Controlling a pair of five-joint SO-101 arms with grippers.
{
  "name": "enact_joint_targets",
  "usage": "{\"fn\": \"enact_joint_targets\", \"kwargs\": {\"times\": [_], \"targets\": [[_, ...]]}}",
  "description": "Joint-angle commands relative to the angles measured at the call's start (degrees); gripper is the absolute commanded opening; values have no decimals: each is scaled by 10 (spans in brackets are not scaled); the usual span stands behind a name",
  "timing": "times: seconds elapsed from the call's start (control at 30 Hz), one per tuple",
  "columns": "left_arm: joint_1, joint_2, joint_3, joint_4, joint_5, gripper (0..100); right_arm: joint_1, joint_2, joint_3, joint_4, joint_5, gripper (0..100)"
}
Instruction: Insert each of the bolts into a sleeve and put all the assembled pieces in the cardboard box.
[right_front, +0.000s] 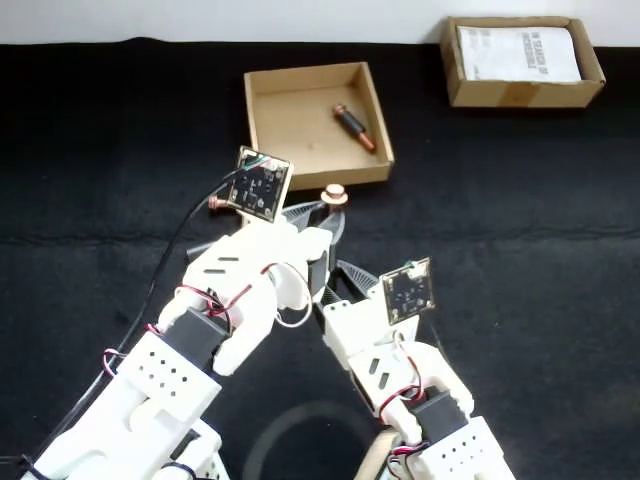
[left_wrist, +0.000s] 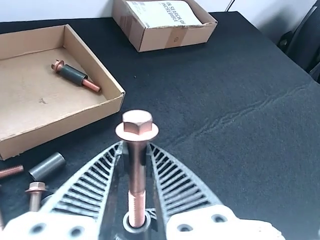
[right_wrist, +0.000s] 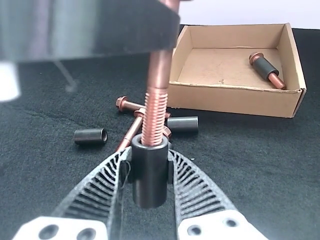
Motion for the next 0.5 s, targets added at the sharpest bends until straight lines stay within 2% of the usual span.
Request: {"fn": "enact_joint_targets", "kwargs": {"times": [0.0, 0.33, 0.47], "targets": [[7, 1, -7, 17, 3, 9, 0, -4, 7, -14, -6, 9], [8, 1, -7, 98, 2, 11, 0, -4, 4, -14, -4, 9], [7, 1, -10, 141, -14, 25, 22, -4, -18, -14, -4, 9]]}}
